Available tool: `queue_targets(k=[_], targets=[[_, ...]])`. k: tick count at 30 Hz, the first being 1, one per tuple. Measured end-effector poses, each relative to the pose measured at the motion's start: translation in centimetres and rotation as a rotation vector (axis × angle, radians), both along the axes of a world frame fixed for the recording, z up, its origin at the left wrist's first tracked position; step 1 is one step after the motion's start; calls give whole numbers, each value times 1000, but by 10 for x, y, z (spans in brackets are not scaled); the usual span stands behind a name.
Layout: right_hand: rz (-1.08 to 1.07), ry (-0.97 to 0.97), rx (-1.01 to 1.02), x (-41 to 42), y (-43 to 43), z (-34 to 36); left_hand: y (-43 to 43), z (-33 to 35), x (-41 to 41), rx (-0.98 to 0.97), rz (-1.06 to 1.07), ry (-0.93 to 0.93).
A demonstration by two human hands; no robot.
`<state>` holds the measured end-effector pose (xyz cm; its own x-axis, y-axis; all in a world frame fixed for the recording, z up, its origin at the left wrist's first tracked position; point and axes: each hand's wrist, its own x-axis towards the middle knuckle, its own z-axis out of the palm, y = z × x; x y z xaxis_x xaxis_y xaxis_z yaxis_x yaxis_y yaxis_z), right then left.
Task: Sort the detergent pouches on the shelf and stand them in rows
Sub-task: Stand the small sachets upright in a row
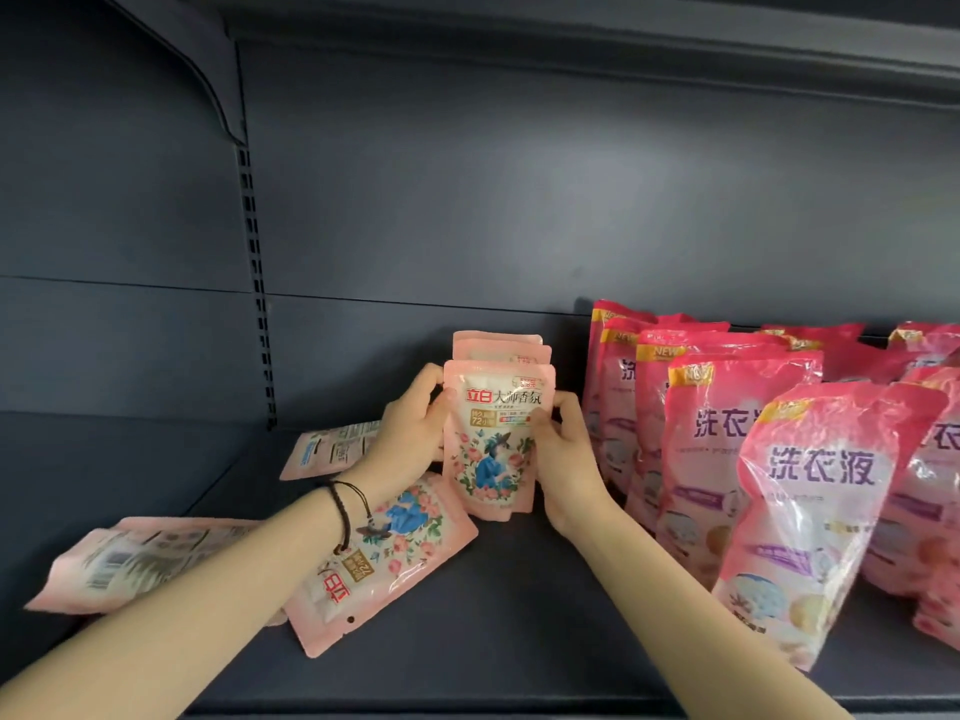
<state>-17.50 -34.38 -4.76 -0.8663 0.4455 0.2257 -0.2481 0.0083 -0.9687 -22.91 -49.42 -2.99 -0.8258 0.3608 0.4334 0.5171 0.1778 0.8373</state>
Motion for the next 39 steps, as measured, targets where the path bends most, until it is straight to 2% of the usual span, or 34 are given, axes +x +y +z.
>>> queue_targets(k=[6, 8, 10, 15, 18, 20, 22, 25, 27, 29, 32, 34, 39], targets=[[48, 22, -33, 0, -3, 1, -8, -1, -2, -23, 0, 82], [19, 45, 23, -3, 0, 1, -3, -3, -5, -70, 5, 102], [-11, 66, 91, -6, 2, 1, 2, -6, -10, -90, 13, 95], [-51, 71, 56, -9, 11, -1, 16, -12, -16, -89, 7, 75], [-95, 33, 118, -8, 16, -2, 22, -12, -19, -77, -13, 35], [-184, -17, 282, -4, 22, 2, 21, -11, -19, -136, -9, 5], [-216, -130, 572, 4, 31, 13, 15, -7, -18, -306, 51, 78], [-117, -449, 1057, 22, 39, 34, -9, 5, -14, -692, 181, 419], [-44, -568, 1216, 34, 36, 48, -28, 16, -6, -910, 173, 594], [23, -596, 1329, 45, 26, 59, -48, 22, 6, -1054, 101, 703], [136, -596, 1555, 57, 1, 68, -80, 21, 30, -1131, -25, 803], [162, -565, 1615, 64, -16, 68, -101, 17, 46, -1152, -75, 831], [365, -489, 1770, 80, -55, 64, -149, 7, 72, -1202, -26, 854]])
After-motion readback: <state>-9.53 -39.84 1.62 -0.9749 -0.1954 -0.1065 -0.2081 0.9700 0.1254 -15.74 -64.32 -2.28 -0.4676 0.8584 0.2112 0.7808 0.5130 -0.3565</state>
